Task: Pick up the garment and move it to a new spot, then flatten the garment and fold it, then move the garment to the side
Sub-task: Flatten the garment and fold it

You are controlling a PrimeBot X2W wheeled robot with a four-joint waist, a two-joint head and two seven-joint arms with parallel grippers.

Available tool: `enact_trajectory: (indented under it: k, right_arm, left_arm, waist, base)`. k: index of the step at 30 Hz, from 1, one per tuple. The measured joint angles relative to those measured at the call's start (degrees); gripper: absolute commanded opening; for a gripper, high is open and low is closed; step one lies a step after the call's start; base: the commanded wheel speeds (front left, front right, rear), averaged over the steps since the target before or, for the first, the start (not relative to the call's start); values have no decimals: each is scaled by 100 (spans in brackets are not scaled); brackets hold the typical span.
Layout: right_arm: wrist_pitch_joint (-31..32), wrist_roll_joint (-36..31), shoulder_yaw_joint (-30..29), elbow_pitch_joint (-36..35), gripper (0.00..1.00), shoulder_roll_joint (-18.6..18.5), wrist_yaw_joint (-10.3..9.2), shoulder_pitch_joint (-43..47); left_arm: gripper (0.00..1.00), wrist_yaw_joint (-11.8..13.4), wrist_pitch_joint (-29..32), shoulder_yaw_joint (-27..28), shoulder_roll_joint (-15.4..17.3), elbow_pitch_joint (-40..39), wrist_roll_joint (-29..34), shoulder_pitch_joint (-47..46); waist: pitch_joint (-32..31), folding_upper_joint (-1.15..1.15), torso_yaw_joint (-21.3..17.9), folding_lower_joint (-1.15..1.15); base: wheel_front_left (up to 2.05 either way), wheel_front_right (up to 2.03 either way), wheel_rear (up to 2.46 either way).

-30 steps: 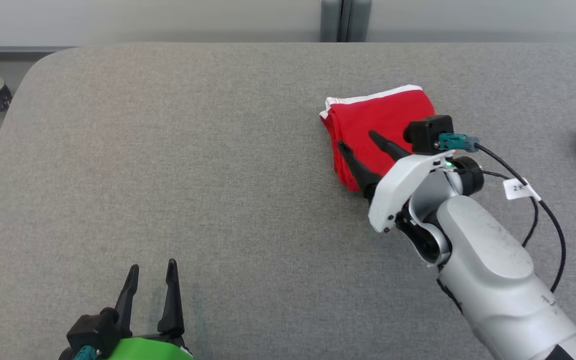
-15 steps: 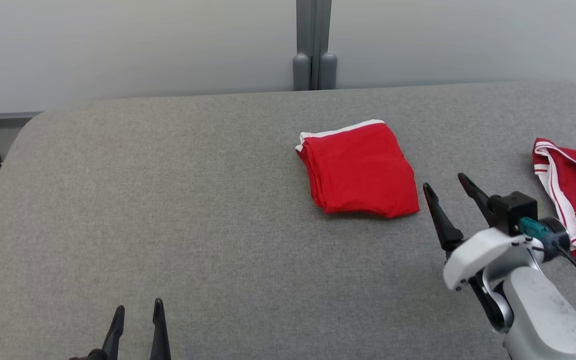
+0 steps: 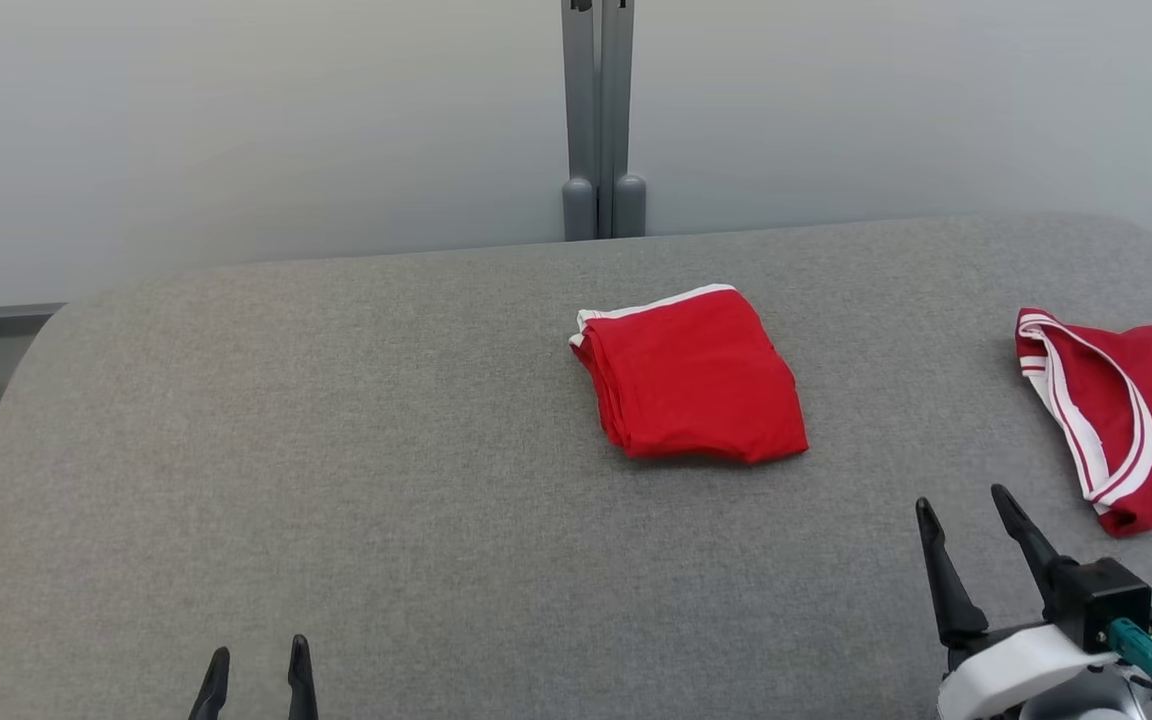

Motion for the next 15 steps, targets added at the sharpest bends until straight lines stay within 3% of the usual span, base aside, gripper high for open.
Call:
enact_trajectory:
  k: [15]
  right_arm:
    - [0, -94, -205, -96, 100, 223, 0, 374]
  left_arm:
    - [100, -103, 0, -67, -1, -49, 131, 1]
  waist:
    - [-30, 0, -130, 0]
  base:
    - [0, 0, 0]
